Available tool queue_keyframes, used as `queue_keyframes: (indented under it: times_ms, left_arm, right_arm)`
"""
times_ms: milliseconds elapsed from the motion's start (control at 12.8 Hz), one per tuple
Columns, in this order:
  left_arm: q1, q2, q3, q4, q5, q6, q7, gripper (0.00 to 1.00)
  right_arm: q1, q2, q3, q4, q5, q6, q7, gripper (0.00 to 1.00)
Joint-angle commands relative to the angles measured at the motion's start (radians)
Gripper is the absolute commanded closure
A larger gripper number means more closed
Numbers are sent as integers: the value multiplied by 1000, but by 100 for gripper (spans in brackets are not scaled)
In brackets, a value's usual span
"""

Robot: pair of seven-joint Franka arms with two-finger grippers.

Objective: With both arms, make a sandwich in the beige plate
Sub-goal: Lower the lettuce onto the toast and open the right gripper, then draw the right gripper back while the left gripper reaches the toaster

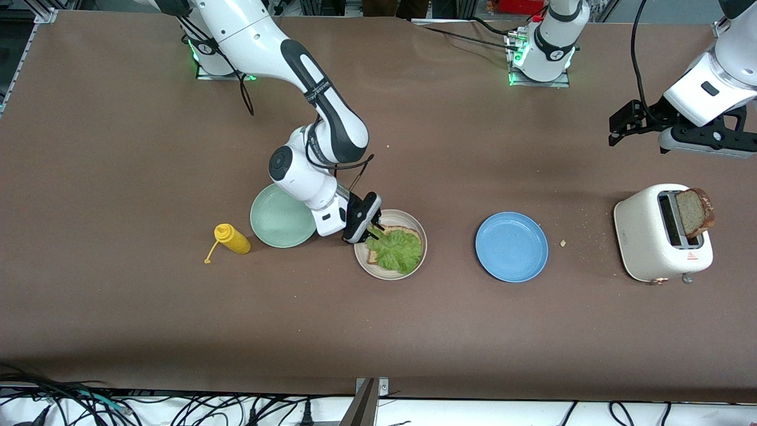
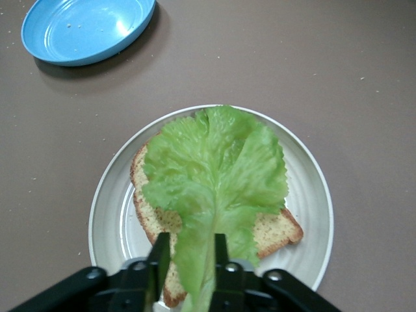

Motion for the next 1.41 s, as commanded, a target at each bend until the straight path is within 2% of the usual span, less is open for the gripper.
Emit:
queue_keyframes:
  times_ms: [0, 234, 391, 547, 781, 859, 938, 1016, 1094, 1328]
  left_arm:
    - [5, 0, -1, 9, -10, -13, 3, 0]
    - [24, 17, 9, 11, -5, -13, 4, 0]
    - [56, 21, 12, 11, -5, -13, 8, 0]
    - [93, 41, 12, 11, -2, -12, 8, 0]
    - [125, 96, 12, 61, 86, -10, 9, 0]
    - [146, 121, 14, 89, 99, -10, 15, 0]
    - [177, 158, 12, 116, 101, -10, 27, 0]
    - [195, 181, 12, 127, 104, -9, 47, 0]
    - [217, 202, 12, 129, 114, 7, 84, 0]
    - [309, 277, 12, 129, 121, 103, 168, 0]
  right_arm:
    - [-1, -16, 3, -11, 17, 14, 7, 0]
    - [-52, -77, 1, -53, 8, -39, 8, 0]
    - [-99, -152, 0, -118, -40, -77, 16, 0]
    - [-165, -226, -3, -184, -71, -175, 45, 0]
    - [-268, -356, -3, -312, -120, -219, 47, 0]
    - [-305, -390, -3, -327, -181, -245, 36, 0]
    - [-346, -419, -5, -321, -287, -309, 36, 0]
    - [-368, -447, -12, -318, -330, -353, 46, 0]
    - [-380, -470, -14, -318, -331, -363, 59, 0]
    - [-406, -545, -6, -320, -352, -409, 261, 0]
